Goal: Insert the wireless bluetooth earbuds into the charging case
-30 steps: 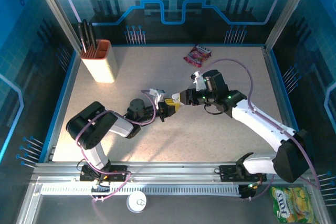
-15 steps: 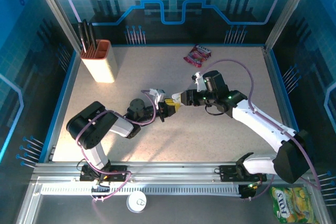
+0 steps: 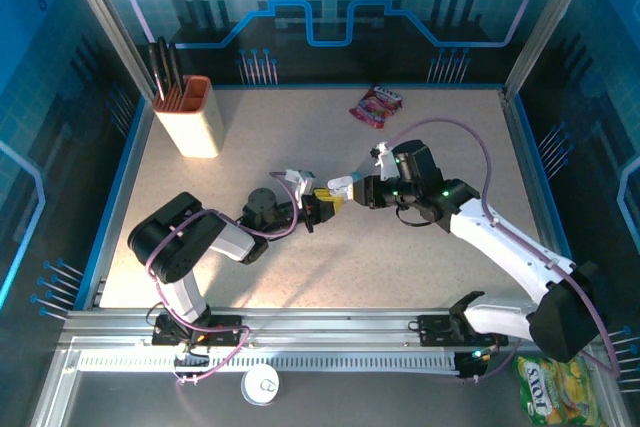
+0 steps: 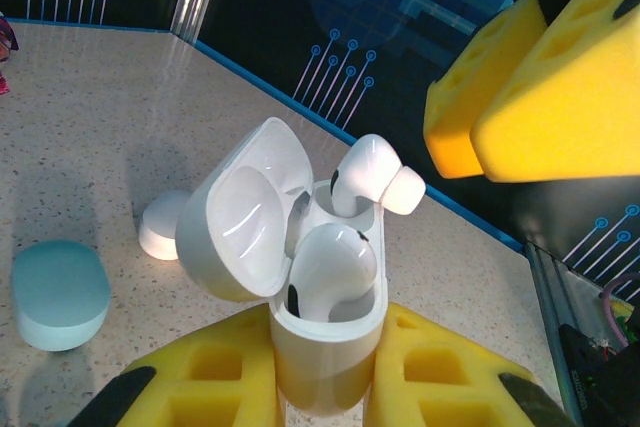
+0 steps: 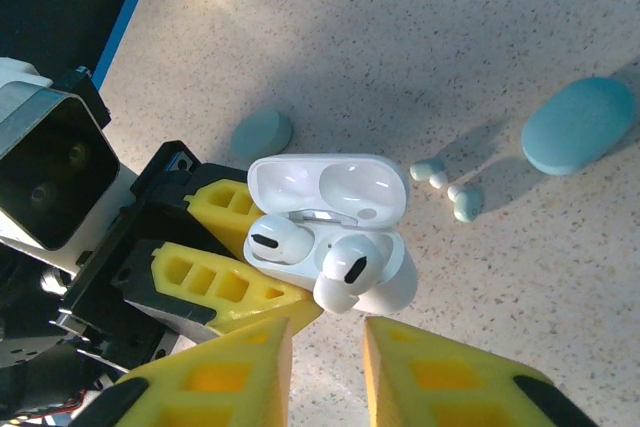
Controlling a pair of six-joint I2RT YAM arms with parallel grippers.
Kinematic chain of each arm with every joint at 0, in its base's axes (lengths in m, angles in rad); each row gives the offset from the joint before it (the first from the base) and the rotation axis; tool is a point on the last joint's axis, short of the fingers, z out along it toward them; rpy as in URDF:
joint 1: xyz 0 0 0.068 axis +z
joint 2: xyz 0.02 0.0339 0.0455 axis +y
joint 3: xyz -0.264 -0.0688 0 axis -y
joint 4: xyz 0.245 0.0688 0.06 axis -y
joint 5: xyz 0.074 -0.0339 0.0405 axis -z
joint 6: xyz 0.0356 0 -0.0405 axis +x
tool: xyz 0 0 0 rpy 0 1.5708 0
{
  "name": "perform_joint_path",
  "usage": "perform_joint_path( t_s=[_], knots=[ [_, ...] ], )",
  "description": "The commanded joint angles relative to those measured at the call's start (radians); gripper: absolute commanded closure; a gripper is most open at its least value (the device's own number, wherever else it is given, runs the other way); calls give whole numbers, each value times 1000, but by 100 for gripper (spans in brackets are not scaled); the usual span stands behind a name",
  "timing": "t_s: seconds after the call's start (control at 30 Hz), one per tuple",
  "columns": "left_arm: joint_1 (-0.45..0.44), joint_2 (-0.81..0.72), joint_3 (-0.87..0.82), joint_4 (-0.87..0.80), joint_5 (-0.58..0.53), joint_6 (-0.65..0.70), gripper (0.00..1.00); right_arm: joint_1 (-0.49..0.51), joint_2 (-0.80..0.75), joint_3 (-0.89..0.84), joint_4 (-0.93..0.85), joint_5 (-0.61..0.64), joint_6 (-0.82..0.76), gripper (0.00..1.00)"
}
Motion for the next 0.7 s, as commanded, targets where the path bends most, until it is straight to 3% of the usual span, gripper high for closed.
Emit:
perform_joint_path(
  t_s=[0.0,0.67],
  knots=[
    [2,7,21,40,-2,3,96,5,2,-4,-3,-39,0,75],
    [1,1,25,41,16,-6,96,7,77,29,52,-74,1,83]
  ],
)
